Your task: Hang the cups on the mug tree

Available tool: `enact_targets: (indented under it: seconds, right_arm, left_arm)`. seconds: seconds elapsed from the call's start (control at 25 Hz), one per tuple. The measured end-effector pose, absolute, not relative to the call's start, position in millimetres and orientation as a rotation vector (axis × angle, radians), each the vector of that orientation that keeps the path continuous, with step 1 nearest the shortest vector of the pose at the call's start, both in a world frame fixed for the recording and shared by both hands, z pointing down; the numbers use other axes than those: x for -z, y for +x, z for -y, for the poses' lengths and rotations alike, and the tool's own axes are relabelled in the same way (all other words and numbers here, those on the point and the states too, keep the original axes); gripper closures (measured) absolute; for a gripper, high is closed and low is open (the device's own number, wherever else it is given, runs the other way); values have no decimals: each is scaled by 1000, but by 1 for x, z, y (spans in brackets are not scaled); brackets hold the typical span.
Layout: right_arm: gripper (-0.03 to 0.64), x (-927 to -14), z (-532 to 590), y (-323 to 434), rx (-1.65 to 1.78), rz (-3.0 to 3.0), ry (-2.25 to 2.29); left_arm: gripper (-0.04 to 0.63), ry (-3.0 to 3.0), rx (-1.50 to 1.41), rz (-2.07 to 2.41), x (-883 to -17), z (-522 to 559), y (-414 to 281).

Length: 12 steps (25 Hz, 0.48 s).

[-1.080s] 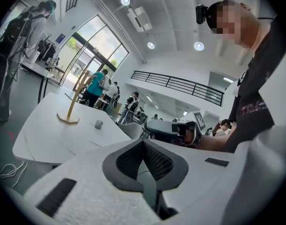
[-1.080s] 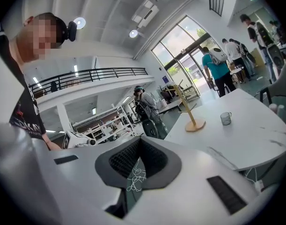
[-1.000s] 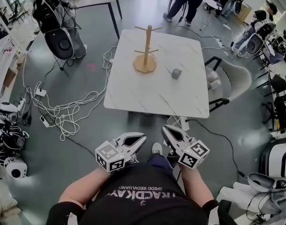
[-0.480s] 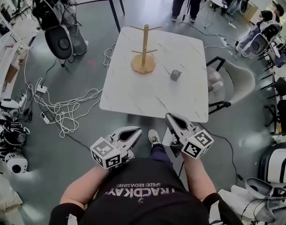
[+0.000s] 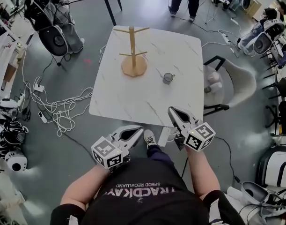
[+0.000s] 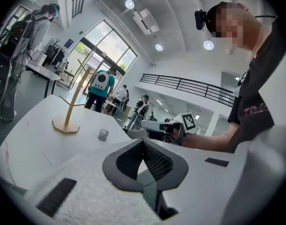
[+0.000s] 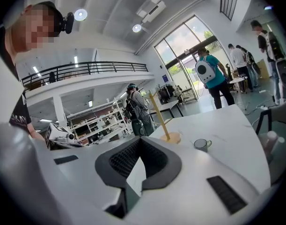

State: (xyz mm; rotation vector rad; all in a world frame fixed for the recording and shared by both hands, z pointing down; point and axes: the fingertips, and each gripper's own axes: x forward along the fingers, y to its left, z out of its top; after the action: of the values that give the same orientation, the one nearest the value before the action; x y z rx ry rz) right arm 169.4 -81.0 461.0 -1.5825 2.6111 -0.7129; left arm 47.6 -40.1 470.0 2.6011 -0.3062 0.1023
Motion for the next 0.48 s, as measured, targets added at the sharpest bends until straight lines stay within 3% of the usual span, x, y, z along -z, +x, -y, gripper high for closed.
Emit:
enact_targets:
  seconds: [0.48]
  right_arm:
    - [607, -505, 158, 259, 735, -2744, -1649]
  left_arm:
    - [598, 2549, -150, 370, -485, 88, 109]
